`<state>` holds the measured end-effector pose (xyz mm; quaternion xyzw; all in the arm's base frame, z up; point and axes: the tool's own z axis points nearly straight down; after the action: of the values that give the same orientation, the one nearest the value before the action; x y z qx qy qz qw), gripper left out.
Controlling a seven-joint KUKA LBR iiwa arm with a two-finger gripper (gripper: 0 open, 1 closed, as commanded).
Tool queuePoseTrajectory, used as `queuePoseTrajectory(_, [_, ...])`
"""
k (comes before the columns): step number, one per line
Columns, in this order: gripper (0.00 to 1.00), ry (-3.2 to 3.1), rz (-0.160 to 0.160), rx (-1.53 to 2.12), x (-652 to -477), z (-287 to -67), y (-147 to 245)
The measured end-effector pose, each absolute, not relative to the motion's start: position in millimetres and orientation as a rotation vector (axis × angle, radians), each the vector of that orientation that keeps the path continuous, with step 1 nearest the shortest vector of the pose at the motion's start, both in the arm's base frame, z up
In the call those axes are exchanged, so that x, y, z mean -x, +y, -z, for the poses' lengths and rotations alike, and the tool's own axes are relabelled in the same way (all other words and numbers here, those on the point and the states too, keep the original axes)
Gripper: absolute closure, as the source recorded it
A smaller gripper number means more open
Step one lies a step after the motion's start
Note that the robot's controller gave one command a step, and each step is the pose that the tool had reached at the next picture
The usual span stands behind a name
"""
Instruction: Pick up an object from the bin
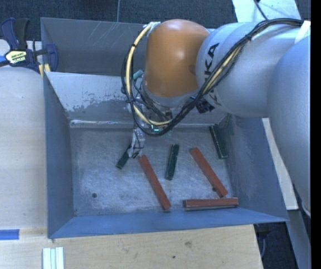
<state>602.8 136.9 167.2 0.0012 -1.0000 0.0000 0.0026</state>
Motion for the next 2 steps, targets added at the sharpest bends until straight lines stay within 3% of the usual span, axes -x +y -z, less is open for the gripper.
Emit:
queuePoseTrajectory(1, [0.00, -3.133, -0.007, 0.171, -596.5, -103.2, 51.0])
queuePoseTrajectory(2, [0.00, -3.140, 0.007, 0.165, -608.3, -68.3, 130.4])
